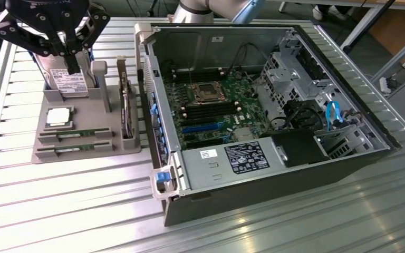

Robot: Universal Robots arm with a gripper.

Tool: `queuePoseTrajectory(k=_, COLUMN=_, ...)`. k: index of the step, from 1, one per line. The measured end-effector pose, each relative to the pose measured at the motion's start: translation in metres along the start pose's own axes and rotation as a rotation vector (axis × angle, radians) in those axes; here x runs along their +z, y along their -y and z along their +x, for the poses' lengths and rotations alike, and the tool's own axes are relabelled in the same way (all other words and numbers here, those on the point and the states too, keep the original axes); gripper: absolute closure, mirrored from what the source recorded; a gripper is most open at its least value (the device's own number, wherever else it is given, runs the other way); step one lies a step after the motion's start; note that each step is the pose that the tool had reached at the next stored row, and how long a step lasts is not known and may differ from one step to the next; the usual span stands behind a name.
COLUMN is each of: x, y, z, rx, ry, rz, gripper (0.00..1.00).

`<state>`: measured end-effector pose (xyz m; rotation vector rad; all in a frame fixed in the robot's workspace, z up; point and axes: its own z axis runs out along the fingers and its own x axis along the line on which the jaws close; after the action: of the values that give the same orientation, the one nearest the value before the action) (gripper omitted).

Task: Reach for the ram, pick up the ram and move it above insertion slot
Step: 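Pick up the ram and move it above insertion slot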

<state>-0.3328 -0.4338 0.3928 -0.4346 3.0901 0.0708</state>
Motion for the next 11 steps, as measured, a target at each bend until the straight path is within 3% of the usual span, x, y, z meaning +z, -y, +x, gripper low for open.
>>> queuePoseTrajectory(k=11, x=0.0000, y=0.0000, z=0.0000, rx=-0.095, ry=-0.0040, rz=-0.0025, gripper=0.90)
